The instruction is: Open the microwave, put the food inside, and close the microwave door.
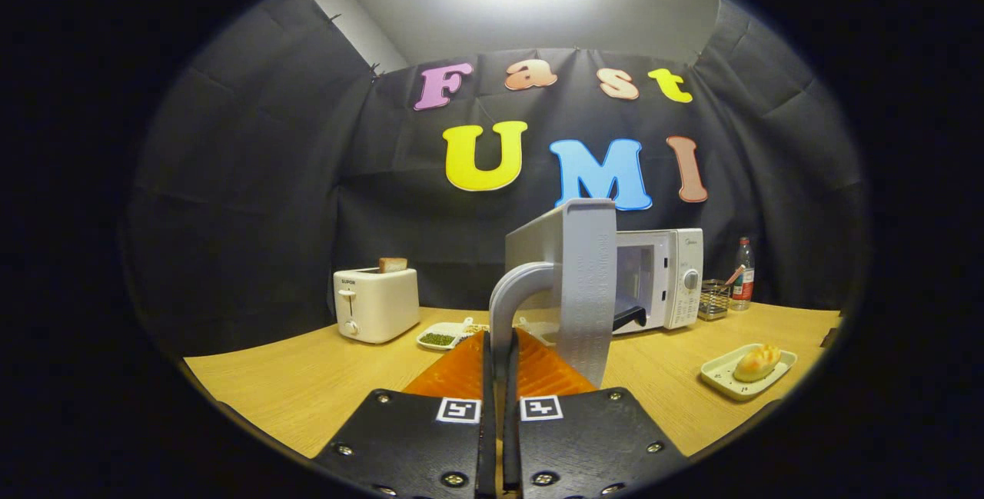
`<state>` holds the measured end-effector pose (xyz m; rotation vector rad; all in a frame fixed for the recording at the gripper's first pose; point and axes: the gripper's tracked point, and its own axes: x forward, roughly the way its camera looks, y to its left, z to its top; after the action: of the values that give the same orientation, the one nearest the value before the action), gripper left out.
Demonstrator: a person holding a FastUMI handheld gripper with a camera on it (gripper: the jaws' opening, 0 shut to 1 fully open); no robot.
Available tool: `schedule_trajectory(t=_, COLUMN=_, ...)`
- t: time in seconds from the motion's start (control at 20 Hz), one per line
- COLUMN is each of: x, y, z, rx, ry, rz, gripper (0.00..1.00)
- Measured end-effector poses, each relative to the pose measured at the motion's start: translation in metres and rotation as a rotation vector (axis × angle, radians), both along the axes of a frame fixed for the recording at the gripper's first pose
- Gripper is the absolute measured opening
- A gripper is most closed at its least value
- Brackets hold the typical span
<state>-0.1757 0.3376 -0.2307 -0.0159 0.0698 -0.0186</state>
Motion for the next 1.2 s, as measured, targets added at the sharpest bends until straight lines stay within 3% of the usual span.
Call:
schedule_trajectory(t=0.2, x=0.003, y=0.004, z=-0.003, rx=-0.002, ry=0.003, rz=-0.015, gripper=0.08)
schedule_trajectory(t=0.25, x=0.002, y=0.001, z=-0.003, rx=-0.014, ry=0.008, rz=-0.021, gripper=0.30)
schedule_trajectory(t=0.4, x=-0.014, y=0.006, z=-0.004, rx=-0.029, ry=0.059, rz=0.067, gripper=0.58)
schedule_trajectory(t=0.45, x=-0.021, y=0.012, z=-0.002, rx=-0.042, ry=0.065, rz=0.119, gripper=0.74)
schedule_trajectory(t=0.55, x=-0.036, y=0.009, z=0.006, rx=-0.068, ry=0.054, rz=0.191, gripper=0.88)
schedule_trajectory(t=0.8, x=-0.065, y=0.002, z=0.024, rx=-0.089, ry=0.061, rz=0.442, gripper=0.93)
schedule_trajectory(t=1.1, x=-0.077, y=-0.055, z=0.042, rx=-0.099, ry=0.075, rz=0.610, gripper=0.93)
schedule_trajectory(t=1.2, x=-0.075, y=-0.093, z=0.041, rx=-0.113, ry=0.102, rz=0.628, gripper=0.93)
